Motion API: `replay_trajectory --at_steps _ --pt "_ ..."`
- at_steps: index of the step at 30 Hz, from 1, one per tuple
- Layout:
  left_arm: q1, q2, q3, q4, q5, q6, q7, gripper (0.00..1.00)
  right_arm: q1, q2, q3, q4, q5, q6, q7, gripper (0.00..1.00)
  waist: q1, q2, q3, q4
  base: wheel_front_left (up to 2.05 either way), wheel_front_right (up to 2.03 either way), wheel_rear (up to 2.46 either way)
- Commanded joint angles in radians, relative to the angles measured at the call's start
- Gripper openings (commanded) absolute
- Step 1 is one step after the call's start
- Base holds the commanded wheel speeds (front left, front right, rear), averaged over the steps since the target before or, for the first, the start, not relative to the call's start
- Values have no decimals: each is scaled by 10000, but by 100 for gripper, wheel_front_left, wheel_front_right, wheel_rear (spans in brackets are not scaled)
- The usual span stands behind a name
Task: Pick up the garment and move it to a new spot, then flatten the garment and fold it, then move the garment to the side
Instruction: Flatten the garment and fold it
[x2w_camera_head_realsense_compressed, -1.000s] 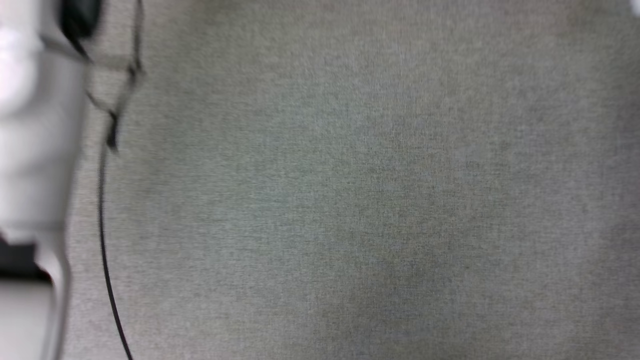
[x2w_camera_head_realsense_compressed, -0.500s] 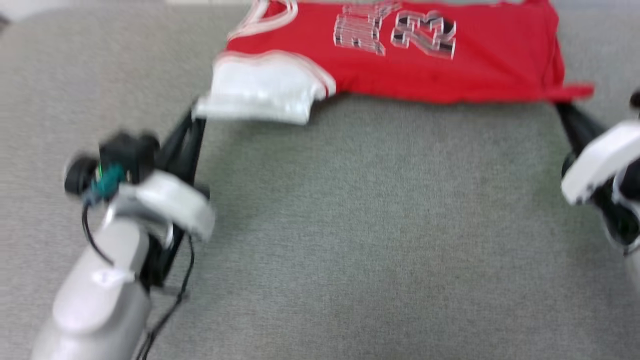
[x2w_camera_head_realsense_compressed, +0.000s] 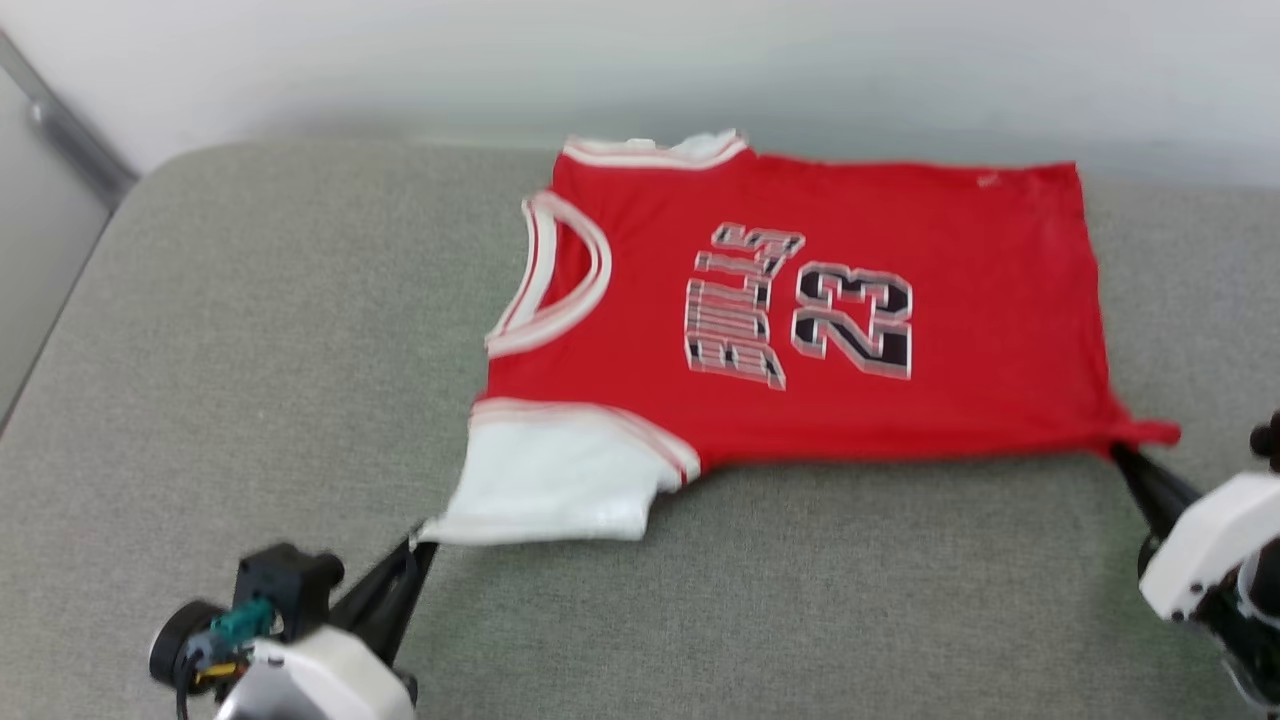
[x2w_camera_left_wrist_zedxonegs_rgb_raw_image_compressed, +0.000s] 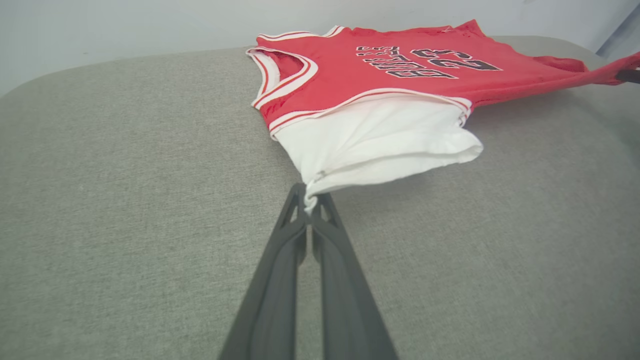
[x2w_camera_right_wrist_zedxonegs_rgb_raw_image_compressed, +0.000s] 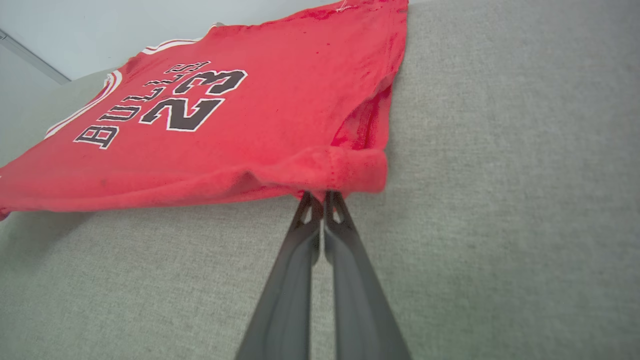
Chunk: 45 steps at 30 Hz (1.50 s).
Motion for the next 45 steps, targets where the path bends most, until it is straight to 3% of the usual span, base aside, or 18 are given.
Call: replay_trajectory --at_steps 1,7,10,15,19,32,45 --pt "337 179 -5 -259 -56 106 109 0 389 -74 -51 -120 141 -7 95 0 3 0 -415 0 0 0 0" --pt "1840 674 -196 -1430 -492 203 718 0 1927 -333 -276 -936 638 -7 870 0 3 0 -960 -103 0 0 0" --pt "2522 656 -317 -1800 -755 331 902 0 2700 -434 -501 -1402 863 -6 1214 0 3 0 -1156 -171 0 0 0" --pt "3390 872 -485 -2083 -797 508 992 0 3871 -476 -821 -2295 1043 -6 1787 0 3 0 -1254 -351 0 0 0" --pt "3600 1203 -760 -2267 -489 399 1197 0 4474 -523 -1068 -2844 975 -7 2077 0 3 0 -1200 -438 0 0 0" --pt "2251 1152 -54 -2805 -17 655 523 0 4137 -82 -1926 -4097 1080 -6 2752 0 3 0 -488 -679 0 0 0" --pt "-633 759 197 -1877 -25 431 1257 0 2296 258 -2099 -4210 178 -6 4084 0 3 0 967 -996 0 0 0"
